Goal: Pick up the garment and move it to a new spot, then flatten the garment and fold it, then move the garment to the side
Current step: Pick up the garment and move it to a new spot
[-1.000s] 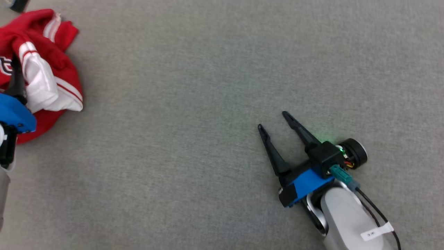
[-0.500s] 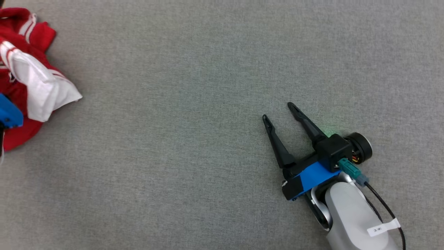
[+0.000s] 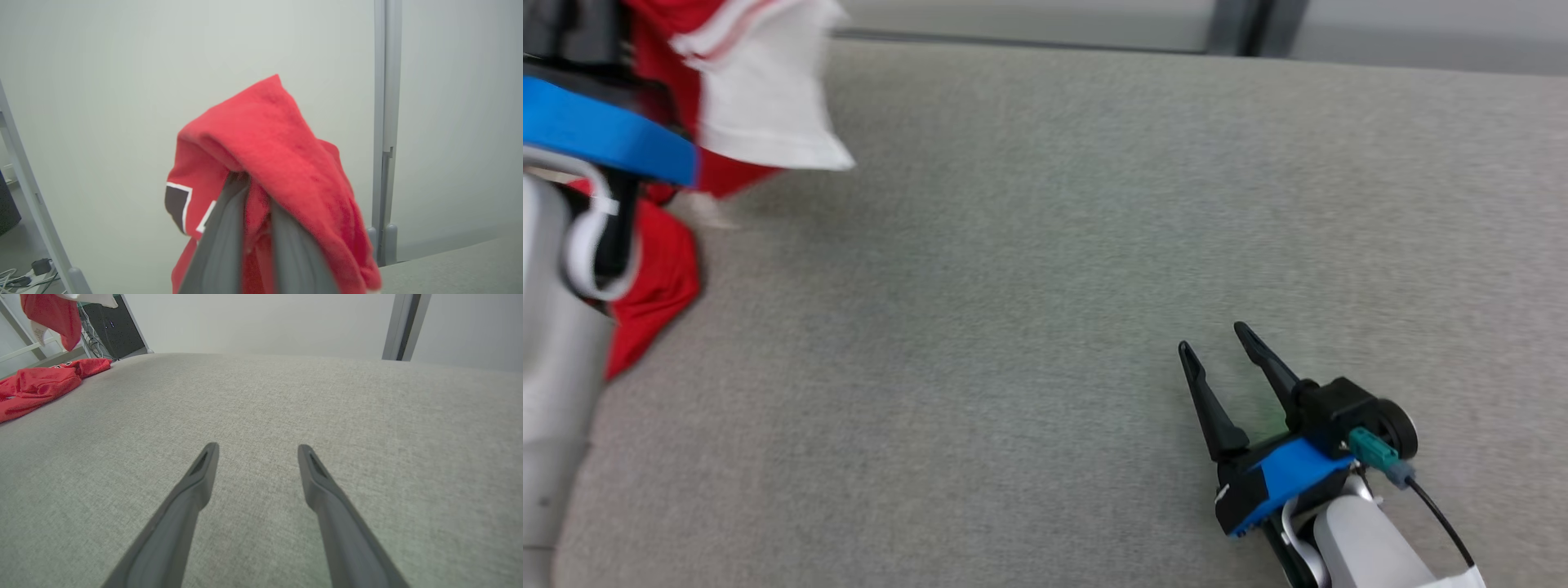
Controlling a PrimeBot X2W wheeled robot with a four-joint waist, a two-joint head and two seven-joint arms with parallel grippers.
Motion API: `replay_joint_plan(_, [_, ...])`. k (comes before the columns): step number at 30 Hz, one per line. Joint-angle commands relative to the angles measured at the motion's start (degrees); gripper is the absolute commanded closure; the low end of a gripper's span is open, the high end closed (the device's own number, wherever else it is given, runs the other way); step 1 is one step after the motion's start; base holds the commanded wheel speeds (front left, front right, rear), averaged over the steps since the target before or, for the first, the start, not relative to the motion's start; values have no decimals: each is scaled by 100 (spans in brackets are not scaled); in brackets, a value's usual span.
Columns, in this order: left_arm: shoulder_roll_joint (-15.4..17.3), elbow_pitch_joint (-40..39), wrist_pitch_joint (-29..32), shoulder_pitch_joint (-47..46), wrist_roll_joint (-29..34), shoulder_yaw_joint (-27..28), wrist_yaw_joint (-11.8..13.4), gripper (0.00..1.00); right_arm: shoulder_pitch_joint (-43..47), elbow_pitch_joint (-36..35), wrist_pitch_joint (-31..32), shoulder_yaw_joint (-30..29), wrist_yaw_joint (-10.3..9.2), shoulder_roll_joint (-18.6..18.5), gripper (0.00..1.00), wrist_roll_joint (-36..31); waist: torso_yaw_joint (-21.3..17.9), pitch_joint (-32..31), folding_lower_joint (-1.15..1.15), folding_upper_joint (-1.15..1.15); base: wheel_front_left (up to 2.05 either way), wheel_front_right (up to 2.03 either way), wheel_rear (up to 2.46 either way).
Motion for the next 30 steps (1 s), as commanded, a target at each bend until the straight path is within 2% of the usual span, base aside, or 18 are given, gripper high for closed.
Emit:
replay_joint_plan(1, [-78,-130,-15,124,9,-17,12,100,116,-40,-3,18,-2,-34,0,50,-295,-281,-1,0,0,0,0])
replay_joint_plan(9, [-743,-738,-16,662,-102,-573,12,100,549,-158,-4,2,-2,-28,0,216,-1101,-726,-1,0,0,0,0])
replay_joint_plan(13, [-1236,-871,-16,996,-346,-854,11,100,726,-210,-3,-8,-2,-29,0,239,-1525,-850,-1,0,0,0,0])
replay_joint_plan(19, [-1761,-708,-16,1502,-386,-1312,11,100,917,-294,-4,-127,-1,-25,0,272,-2031,-969,-1,0,0,0,0])
replay_joint_plan(22, [-1886,-362,-16,1763,-330,-1417,11,97,975,-330,-4,-149,-1,-25,0,272,-2167,-985,-1,0,0,0,0])
replay_joint_plan(23, [-1912,-256,-17,1847,-313,-1373,11,58,1002,-348,-3,-156,-1,-25,0,276,-2195,-988,-1,0,0,0,0])
replay_joint_plan(24, [-1953,-102,-16,1983,-399,-1301,11,8,1022,-352,-4,-178,-1,-26,0,303,-2221,-991,-1,0,0,0,0])
replay_joint_plan(25, [-1960,44,-16,2094,-422,-1212,11,0,1033,-367,-3,-190,-1,-26,0,324,-2244,-994,-1,0,0,0,0])
replay_joint_plan(30, [-1856,423,-16,2557,-133,-653,31,0,1050,-407,-4,-283,-1,-25,0,325,-2179,-1042,-1,0,0,0,0])
